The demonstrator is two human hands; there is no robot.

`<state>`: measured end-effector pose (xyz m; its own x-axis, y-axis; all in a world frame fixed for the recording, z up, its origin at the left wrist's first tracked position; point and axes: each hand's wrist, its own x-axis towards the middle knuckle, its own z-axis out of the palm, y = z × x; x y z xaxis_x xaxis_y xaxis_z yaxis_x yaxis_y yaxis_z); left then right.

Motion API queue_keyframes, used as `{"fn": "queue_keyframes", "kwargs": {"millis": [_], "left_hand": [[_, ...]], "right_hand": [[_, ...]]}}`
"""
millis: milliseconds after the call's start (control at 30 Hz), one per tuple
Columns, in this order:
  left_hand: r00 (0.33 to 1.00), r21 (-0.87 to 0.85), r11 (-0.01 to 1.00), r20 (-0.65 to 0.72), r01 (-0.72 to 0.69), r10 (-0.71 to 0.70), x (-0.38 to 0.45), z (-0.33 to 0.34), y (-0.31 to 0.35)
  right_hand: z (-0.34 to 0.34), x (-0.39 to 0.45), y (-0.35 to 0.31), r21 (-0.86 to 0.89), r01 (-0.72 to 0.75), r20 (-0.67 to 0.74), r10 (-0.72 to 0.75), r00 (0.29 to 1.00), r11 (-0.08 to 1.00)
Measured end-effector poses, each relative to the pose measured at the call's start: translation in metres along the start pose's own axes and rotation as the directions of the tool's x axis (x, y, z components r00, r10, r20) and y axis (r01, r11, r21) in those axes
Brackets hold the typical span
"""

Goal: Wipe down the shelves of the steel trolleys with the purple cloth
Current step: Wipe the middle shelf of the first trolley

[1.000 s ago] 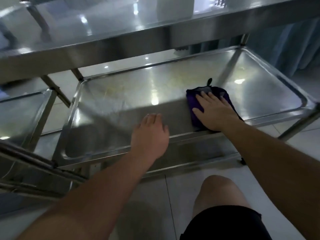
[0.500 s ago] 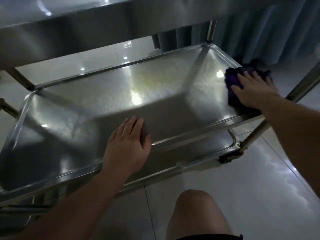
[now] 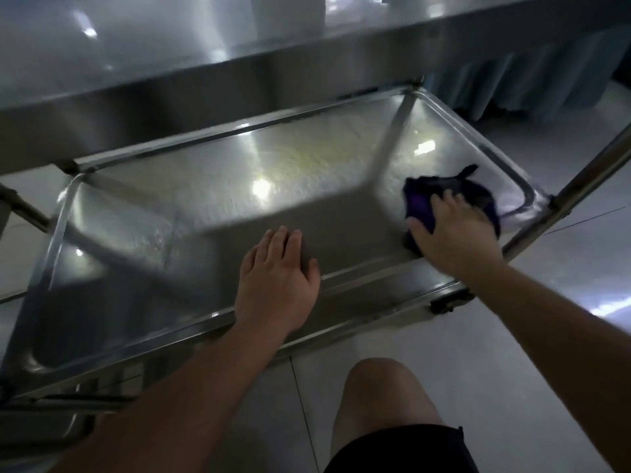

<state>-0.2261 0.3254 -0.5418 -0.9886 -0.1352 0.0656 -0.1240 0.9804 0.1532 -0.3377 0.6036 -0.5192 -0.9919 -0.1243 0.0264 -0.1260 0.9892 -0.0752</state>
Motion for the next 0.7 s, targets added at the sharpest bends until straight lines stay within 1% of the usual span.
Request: {"fn": "queue_keyframes", "kwargs": {"millis": [33, 100, 167, 233, 300, 433, 467, 500, 533, 567, 633, 667, 700], "left_hand": [[1.000, -0.014, 1.000, 0.016, 0.003, -0.003, 0.001, -0.001, 0.000], [0.997, -0.064, 0.998, 0.079, 0.017, -0.012, 0.003, -0.002, -0.003], [0.982, -0.157, 0.986, 0.187, 0.048, -0.018, 0.010, -0.009, -0.007], [0.945, -0.233, 0.970, 0.327, 0.072, 0.008, 0.019, -0.025, -0.013], [0.904, -0.208, 0.976, 0.427, 0.062, 0.034, 0.020, -0.047, -0.018], [0.874, -0.110, 0.989, 0.484, 0.101, -0.036, -0.017, -0.098, -0.034], [0.867, -0.094, 0.990, 0.496, 0.102, -0.043, -0.033, -0.113, -0.037], [0.859, -0.080, 0.992, 0.511, 0.096, -0.042, -0.049, -0.128, -0.038], [0.844, -0.066, 0.994, 0.534, 0.092, -0.043, -0.063, -0.145, -0.039], [0.817, -0.050, 0.994, 0.574, 0.097, -0.050, -0.074, -0.163, -0.037], [0.725, 0.006, 0.994, 0.684, 0.109, -0.083, -0.090, -0.206, -0.028], [0.681, 0.037, 0.994, 0.725, 0.107, -0.100, -0.097, -0.231, -0.021], [0.653, 0.058, 0.993, 0.749, 0.104, -0.112, -0.104, -0.256, -0.013]], "right_hand": [[0.003, -0.007, -0.013, 0.004, 0.081, -0.001, -0.081, 0.997, 0.997], [0.008, -0.021, -0.040, 0.051, 0.202, 0.047, -0.204, 0.978, 0.978], [0.009, -0.033, -0.070, 0.138, 0.262, 0.111, -0.278, 0.954, 0.955], [0.006, -0.049, -0.100, 0.193, 0.308, 0.160, -0.340, 0.927, 0.931], [0.000, -0.066, -0.129, 0.168, 0.353, 0.220, -0.384, 0.897, 0.920], [-0.040, -0.089, -0.168, 0.040, 0.424, 0.365, -0.408, 0.837, 0.905], [-0.057, -0.094, -0.173, 0.007, 0.446, 0.431, -0.406, 0.806, 0.895], [-0.076, -0.098, -0.177, -0.007, 0.473, 0.516, -0.401, 0.756, 0.881], [-0.094, -0.103, -0.181, -0.004, 0.500, 0.612, -0.393, 0.686, 0.866], [-0.113, -0.111, -0.183, 0.023, 0.490, 0.704, -0.363, 0.611, 0.871], [-0.153, -0.130, -0.182, 0.096, 0.364, 0.847, -0.268, 0.458, 0.926], [-0.174, -0.141, -0.179, 0.111, 0.298, 0.884, -0.231, 0.406, 0.948], [-0.195, -0.152, -0.175, 0.122, 0.253, 0.903, -0.214, 0.374, 0.960]]}}
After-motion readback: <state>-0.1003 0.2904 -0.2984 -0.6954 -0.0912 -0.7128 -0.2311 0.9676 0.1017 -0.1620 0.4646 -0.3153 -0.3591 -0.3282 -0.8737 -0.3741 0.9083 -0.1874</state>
